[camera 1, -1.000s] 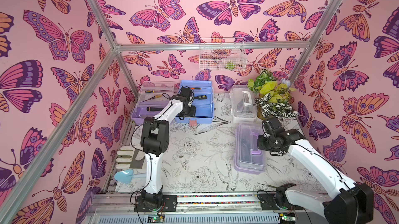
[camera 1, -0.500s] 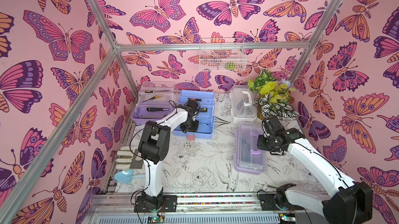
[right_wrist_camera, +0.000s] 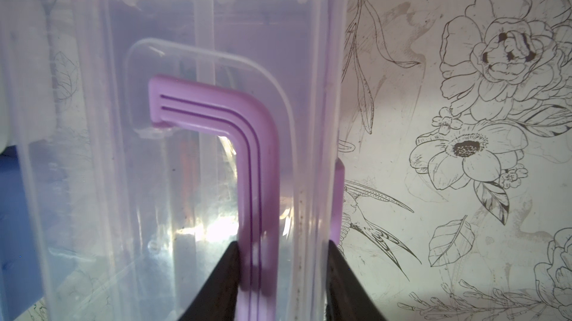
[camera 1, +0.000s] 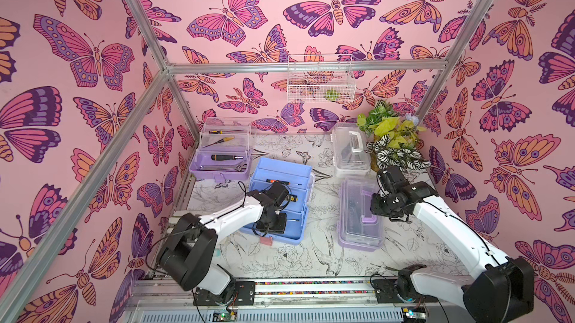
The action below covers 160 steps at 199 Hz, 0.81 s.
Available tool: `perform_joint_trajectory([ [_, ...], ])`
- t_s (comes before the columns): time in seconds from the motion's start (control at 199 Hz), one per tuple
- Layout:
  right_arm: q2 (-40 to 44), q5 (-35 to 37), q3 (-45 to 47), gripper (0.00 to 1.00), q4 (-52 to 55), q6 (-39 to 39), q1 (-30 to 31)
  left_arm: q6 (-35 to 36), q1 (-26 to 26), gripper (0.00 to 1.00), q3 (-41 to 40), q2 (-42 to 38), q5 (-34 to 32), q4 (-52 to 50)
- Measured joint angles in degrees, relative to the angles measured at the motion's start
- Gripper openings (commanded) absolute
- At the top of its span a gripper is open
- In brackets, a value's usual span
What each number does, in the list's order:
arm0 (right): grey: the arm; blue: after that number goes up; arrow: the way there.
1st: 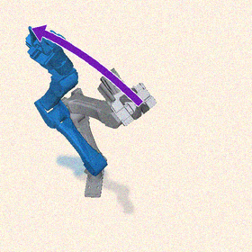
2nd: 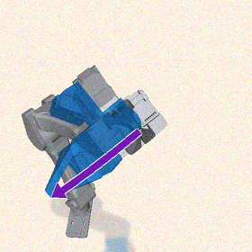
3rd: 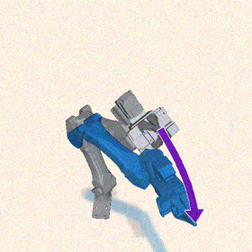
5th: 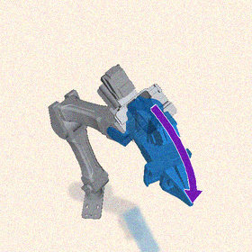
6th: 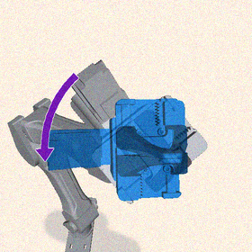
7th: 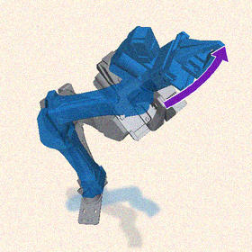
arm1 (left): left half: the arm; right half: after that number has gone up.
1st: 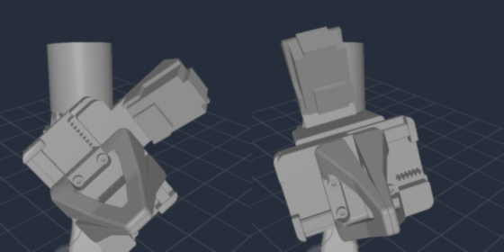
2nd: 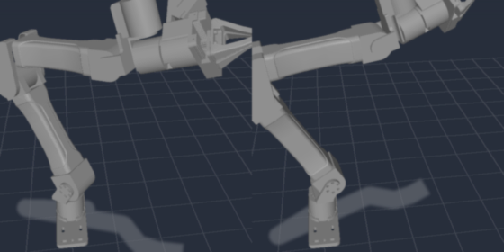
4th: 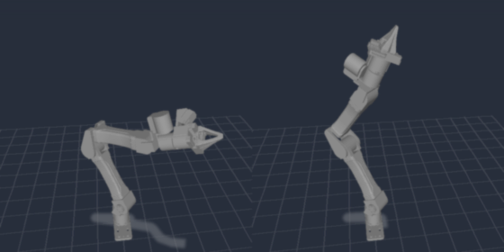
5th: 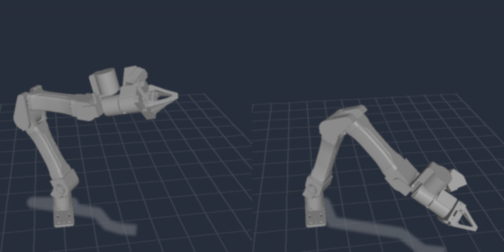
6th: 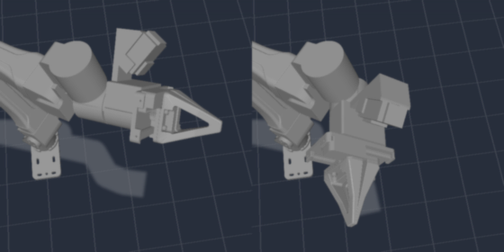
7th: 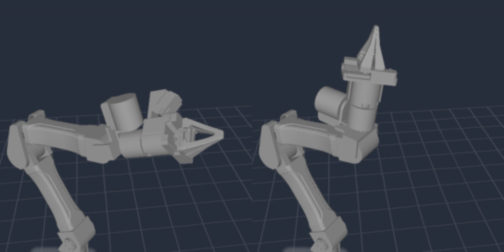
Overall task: Close toolboxes
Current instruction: Move the toolbox to the center of the board.
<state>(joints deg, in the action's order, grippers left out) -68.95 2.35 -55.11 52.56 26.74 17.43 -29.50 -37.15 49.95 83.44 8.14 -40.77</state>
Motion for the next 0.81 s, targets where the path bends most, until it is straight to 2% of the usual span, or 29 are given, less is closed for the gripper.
perform_joint_trajectory([
  [0.131,-0.28,-0.90,-0.48,0.58,-0.37,-1.09,-0.09,-1.95,-1.99,0.84,0.83,-5.35,1.64,0.13],
  [0.242,0.50,-1.77,-2.23,0.60,0.79,-1.73,-0.09,-2.27,-1.42,1.00,3.72,-8.00,1.27,-1.49],
  [0.353,3.30,-3.76,-4.66,0.60,0.90,-2.29,0.39,-0.44,0.79,0.99,7.98,-10.95,0.28,-4.00],
  [0.453,5.40,-5.05,-6.34,0.59,0.85,-2.75,1.25,3.28,5.70,0.98,14.32,-11.67,-2.14,-7.04],
  [0.599,6.29,-5.40,-6.27,0.58,0.98,-2.78,1.49,9.75,14.93,0.86,25.62,-6.99,-7.85,-9.66],
  [0.705,6.69,-5.35,-5.01,0.58,1.03,-2.67,1.49,13.27,22.34,0.82,30.40,-2.19,-9.66,-9.70],
  [0.806,6.71,-4.72,-3.93,0.57,1.55,-2.54,1.46,15.93,26.40,0.80,32.72,3.52,-9.62,-8.52],
])
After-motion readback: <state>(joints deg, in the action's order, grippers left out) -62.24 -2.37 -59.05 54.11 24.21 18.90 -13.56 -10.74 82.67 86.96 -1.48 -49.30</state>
